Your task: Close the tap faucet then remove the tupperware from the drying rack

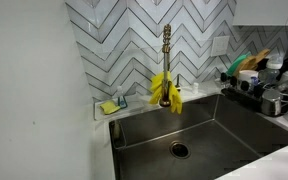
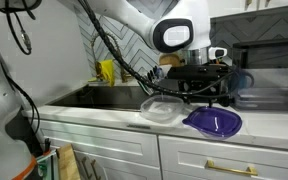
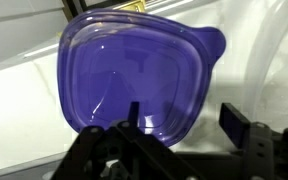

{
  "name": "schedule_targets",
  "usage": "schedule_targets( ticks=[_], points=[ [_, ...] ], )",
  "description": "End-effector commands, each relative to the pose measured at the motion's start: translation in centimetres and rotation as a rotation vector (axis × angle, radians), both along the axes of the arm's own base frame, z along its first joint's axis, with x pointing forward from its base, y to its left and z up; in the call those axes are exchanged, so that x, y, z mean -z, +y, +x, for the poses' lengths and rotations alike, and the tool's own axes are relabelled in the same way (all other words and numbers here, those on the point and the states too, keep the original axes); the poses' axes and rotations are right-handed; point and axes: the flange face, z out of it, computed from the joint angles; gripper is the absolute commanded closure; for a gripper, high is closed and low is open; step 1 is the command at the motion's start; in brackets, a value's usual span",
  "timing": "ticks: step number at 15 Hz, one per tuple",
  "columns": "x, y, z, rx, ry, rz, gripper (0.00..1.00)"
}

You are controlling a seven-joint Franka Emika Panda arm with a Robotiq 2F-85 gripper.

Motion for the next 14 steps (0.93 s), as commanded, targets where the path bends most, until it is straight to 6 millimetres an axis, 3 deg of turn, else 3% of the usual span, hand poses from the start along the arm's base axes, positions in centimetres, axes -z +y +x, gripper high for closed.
schedule_targets(
  ticks=[1, 6, 12, 13, 14],
  points=[
    [-1.1, -0.9, -0.8, 0.112, 0.062, 0.026, 0.00],
    [-1.5, -1.4, -1.7, 0.158, 0.153, 0.085, 0.00],
    [0.9, 1.5, -1.6, 0.113, 0.236, 0.136, 0.02],
    [1.2, 2.0, -1.5, 0.106, 0.241, 0.143, 0.08],
    [1.5, 2.6, -1.3, 0.097, 0.246, 0.147, 0.25]
  ],
)
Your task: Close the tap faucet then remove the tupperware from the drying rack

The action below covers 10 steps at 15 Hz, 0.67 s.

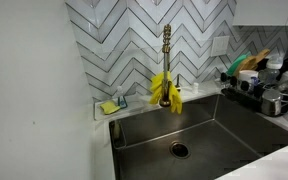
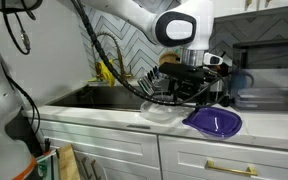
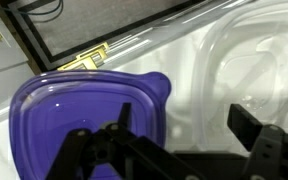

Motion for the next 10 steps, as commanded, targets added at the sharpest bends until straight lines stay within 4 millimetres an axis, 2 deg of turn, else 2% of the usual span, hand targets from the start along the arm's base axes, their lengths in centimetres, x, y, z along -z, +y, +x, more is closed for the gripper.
schedule_targets(
  ticks=[1, 6, 9, 10],
  points=[
    [1.2, 1.9, 0.2, -0.010, 0.028, 0.036, 0.32],
    [2.3, 3.3, 0.7, -0.043, 0.057, 0.043, 0.73],
    [2.5, 3.6, 0.7, -0.055, 0.072, 0.039, 0.95],
    [2.4, 3.6, 0.7, -0.058, 0.076, 0.038, 0.99]
  ],
)
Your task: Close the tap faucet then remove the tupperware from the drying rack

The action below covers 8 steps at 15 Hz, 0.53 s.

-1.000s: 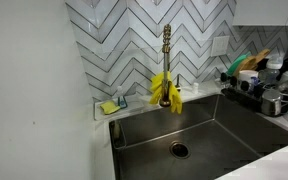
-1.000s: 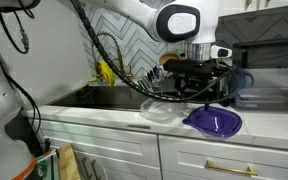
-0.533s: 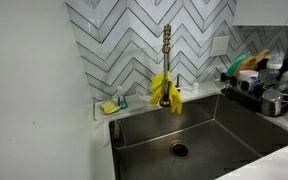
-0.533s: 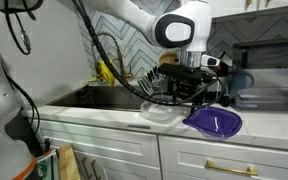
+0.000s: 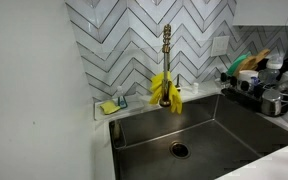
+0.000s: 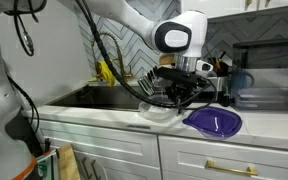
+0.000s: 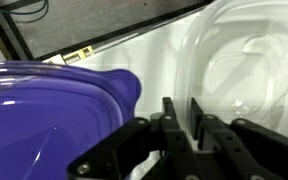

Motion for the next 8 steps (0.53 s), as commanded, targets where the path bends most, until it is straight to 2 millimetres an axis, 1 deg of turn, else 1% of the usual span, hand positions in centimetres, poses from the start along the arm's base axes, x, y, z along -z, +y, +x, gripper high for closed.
schedule_targets(
  ticks=[1, 4, 6, 8],
  points=[
    [-0.2, 0.4, -0.3, -0.009, 0.030, 0.006, 1.00],
    [-1.2, 0.6, -0.4, -0.032, 0.037, -0.013, 0.99],
    [-2.2, 0.9, -0.4, -0.060, 0.039, -0.032, 0.98],
    [-3.8, 1.6, -0.7, -0.119, 0.051, -0.070, 0.99]
  ],
)
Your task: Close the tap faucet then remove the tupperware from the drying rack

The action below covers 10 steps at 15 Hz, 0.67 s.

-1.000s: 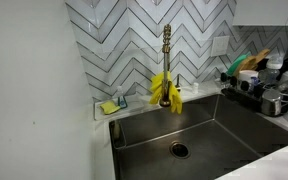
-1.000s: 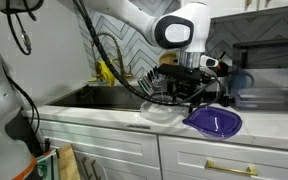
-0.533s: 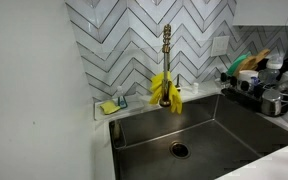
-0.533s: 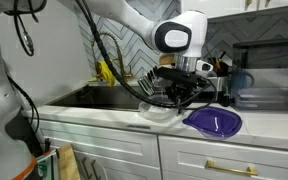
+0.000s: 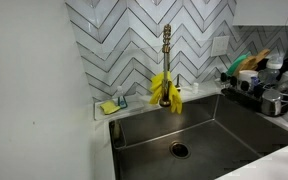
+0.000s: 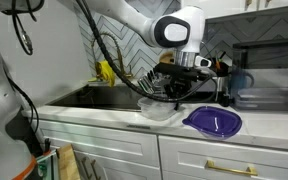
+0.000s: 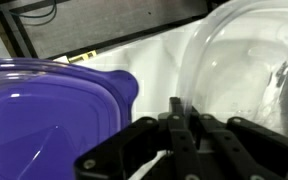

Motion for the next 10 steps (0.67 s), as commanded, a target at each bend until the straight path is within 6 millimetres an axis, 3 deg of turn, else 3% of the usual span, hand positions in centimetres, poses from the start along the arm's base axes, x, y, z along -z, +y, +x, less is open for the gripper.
schedule_targets(
  ticks=[1, 5, 10],
  points=[
    [-3.3, 1.5, -0.9, -0.109, 0.034, -0.068, 0.99],
    [-7.5, 3.9, -2.2, -0.244, 0.053, -0.173, 0.99],
    [-14.3, 8.2, -4.2, -0.351, -0.005, -0.287, 0.99]
  ],
)
